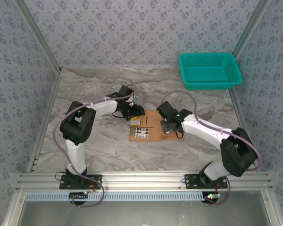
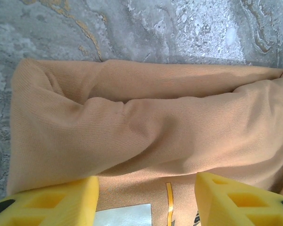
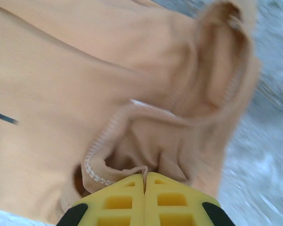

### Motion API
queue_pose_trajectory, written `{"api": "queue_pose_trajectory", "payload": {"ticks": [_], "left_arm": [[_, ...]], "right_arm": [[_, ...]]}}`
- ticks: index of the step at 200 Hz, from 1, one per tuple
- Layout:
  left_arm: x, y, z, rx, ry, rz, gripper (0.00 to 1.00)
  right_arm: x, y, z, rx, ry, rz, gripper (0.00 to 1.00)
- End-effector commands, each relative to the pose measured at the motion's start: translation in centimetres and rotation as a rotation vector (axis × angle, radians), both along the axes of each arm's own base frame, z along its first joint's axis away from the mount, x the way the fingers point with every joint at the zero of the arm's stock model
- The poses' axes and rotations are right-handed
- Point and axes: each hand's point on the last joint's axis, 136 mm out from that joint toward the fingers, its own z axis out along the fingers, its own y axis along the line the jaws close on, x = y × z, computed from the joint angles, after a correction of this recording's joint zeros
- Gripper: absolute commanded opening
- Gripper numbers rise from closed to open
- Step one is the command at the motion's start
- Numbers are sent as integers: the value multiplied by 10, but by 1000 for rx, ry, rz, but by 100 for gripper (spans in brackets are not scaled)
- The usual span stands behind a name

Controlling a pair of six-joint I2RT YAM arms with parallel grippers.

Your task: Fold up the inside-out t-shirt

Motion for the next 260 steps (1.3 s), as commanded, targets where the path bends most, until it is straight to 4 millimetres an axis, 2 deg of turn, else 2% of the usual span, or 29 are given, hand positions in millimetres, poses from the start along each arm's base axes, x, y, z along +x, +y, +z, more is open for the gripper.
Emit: {"api": "queue_pose_trajectory", "payload": {"ticks": [1, 31, 43, 56, 72, 97, 117, 130, 144, 166, 182, 195, 206, 229, 260], "left_arm": [[2, 4, -4, 29, -10, -12, 56], [4, 4, -1, 29, -17, -21, 56], [3, 3, -1, 31, -16, -24, 56], [3, 3, 0, 31, -18, -29, 56], [4, 3, 1, 36, -21, -34, 56], [5, 3, 3, 37, -27, -34, 56], [5, 1, 6, 37, -30, -38, 56], [5, 0, 8, 38, -35, -39, 56], [4, -1, 12, 36, -40, -41, 57], [4, -1, 16, 39, -57, -45, 58], [5, -1, 23, 30, -79, -48, 60], [7, -2, 33, 14, -112, -47, 62], [8, -4, 43, -4, -151, -48, 64], [7, -4, 60, -20, -223, -44, 66], [-9, -5, 62, -22, -263, -58, 68]], "right_arm": [[-31, -54, -7, -101, 92, -146, 5], [-47, -86, -12, -28, 139, -306, 22], [-48, -91, -10, 8, 137, -343, 26], [-43, -88, 0, 50, 97, -343, 30], [-29, -67, 18, 135, 17, -271, 37], [-8, -17, 35, 312, -62, -139, 43], [-1, 13, 24, 417, 5, -85, 40], [2, 21, 11, 424, 48, -76, 36], [1, 15, -10, 393, 115, -111, 31], [-4, -11, -38, 357, 208, -210, 25], [-6, -30, -49, 343, 251, -277, 23], [0, -37, -40, 348, 230, -278, 23], [9, -35, -23, 376, 173, -255, 25], [30, -33, 3, 457, 80, -253, 33], [67, -46, 2, 487, 39, -328, 42]]}}
